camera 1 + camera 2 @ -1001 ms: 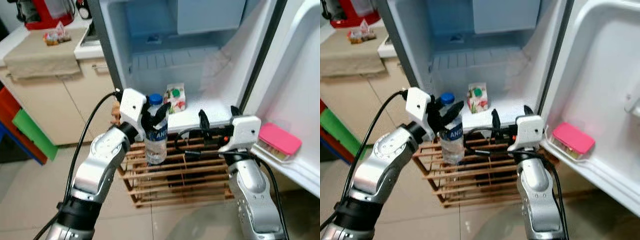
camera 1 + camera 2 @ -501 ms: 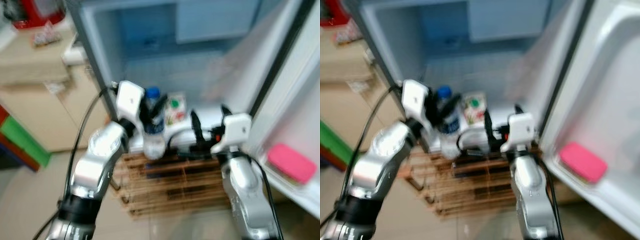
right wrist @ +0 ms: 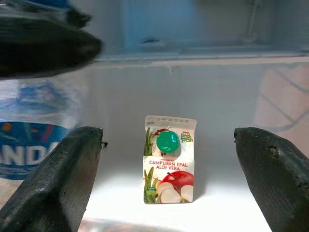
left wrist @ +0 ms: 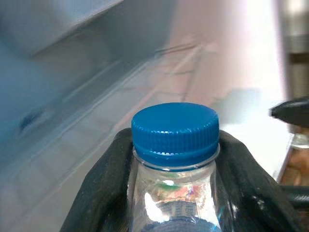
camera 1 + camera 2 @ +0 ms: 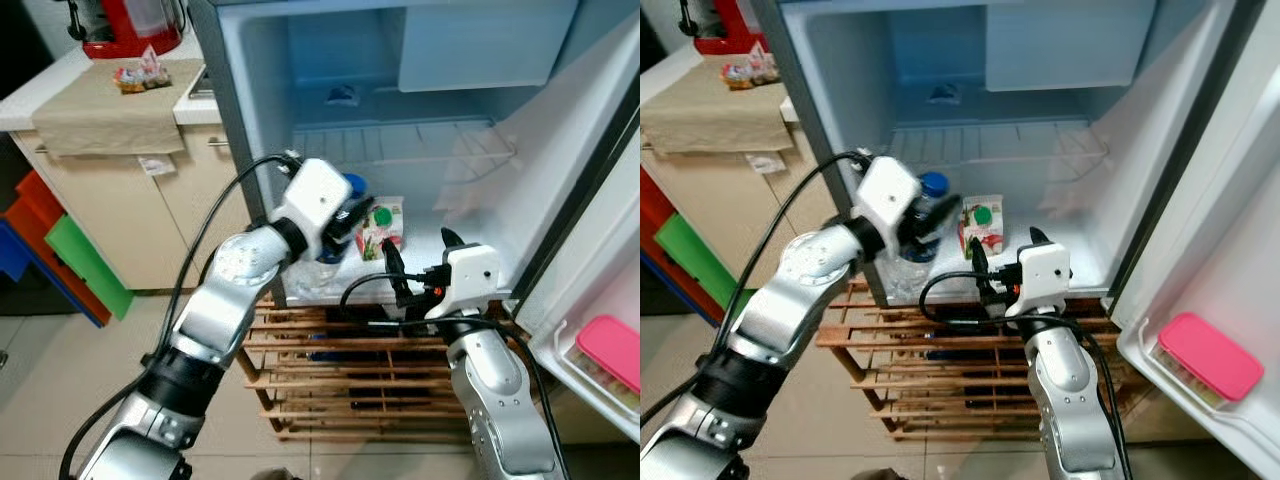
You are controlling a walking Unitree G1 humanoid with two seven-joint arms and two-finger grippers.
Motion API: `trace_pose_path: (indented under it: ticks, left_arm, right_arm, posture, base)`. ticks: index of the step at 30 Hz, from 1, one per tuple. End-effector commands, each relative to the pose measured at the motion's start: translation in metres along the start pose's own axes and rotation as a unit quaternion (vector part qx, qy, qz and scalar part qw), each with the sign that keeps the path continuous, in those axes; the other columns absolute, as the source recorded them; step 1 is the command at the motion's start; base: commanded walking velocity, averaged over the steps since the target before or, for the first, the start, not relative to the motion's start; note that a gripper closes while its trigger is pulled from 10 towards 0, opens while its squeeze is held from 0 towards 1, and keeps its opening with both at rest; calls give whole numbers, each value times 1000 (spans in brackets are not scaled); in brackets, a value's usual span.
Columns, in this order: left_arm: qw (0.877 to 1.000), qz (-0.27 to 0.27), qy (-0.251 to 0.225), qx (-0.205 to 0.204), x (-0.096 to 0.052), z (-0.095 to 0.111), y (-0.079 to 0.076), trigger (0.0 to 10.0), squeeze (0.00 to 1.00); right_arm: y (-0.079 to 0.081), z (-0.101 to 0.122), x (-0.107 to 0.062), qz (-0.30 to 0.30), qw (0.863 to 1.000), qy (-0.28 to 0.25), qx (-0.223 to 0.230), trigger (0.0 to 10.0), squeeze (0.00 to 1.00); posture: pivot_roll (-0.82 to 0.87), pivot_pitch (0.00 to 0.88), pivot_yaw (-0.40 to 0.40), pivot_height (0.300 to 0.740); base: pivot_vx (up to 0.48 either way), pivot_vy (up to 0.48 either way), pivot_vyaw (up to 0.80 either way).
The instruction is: Restocking fridge
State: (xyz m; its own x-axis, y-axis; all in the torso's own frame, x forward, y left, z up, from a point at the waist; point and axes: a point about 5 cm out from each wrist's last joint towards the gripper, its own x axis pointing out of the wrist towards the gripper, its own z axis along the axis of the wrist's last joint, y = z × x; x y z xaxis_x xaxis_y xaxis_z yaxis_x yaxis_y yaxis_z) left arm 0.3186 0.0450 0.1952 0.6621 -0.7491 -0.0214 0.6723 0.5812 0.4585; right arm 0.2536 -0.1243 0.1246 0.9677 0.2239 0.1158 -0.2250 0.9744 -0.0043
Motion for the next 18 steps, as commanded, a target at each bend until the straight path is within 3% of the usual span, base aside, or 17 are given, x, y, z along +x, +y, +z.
trace_pose_path:
  ticks: [1,2,4,6,7,9,11,16,18]
  left_arm:
    - [998,-19,1,56,8,1,1,10000,0]
    - [998,-19,1,56,8,1,1,10000,0]
    - [992,-56,5,117,24,-3,-5,10000,0]
    - [990,-63,6,123,26,-4,-6,10000,0]
    - [984,-87,0,157,29,-4,-11,10000,0]
    - [981,-97,-3,169,31,-4,-14,10000,0]
    - [968,-141,-5,206,32,-13,-27,10000,0]
    - [963,-166,3,212,32,-27,-34,10000,0]
    - [967,-155,28,200,33,-37,-31,10000,0]
  right_arm:
    - [3,4,-1,2,1000,-5,4,10000,0]
    - [3,4,-1,2,1000,-5,4,10000,0]
    - [9,7,-6,11,1000,-5,4,10000,0]
    - [10,7,-7,12,1000,-5,3,10000,0]
    - [12,8,-14,12,1000,-3,3,10000,0]
    - [12,8,-16,10,1000,-1,3,10000,0]
    - [15,8,-26,4,1000,6,4,10000,0]
    - [21,14,-36,1,1000,7,4,10000,0]
    - [24,21,-42,-1,1000,0,3,10000,0]
  posture:
    - [-77,0,109,740]
    - [-77,0,109,740]
    - [-91,0,128,740]
    - [-91,0,128,740]
    - [-105,0,151,740]
    - [-105,0,151,740]
    - [-115,48,173,740]
    - [-132,99,199,740]
    - [-144,142,208,740]
  base:
    - [0,0,0]
    - [0,0,0]
    - [0,0,0]
    - [0,0,0]
    - [0,0,0]
    - [0,0,0]
    - [0,0,0]
    - [0,0,0]
    - [0,0,0]
